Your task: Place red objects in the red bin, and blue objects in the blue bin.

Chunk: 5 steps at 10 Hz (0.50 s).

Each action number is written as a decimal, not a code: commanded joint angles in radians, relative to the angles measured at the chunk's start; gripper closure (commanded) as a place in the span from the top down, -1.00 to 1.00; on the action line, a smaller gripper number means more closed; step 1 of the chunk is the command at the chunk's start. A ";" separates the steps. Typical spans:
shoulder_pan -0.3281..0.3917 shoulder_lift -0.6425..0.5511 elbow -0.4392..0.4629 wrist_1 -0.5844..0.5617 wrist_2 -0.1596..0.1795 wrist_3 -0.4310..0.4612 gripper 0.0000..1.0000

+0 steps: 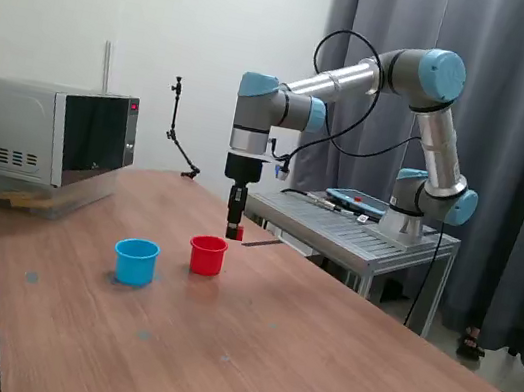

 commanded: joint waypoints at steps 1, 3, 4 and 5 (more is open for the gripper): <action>-0.025 -0.010 0.039 0.002 0.000 0.001 -1.00; -0.071 -0.010 0.042 0.002 0.000 0.000 -1.00; -0.097 -0.010 0.042 0.002 -0.002 -0.011 -1.00; -0.103 -0.011 0.045 0.002 -0.006 -0.020 -1.00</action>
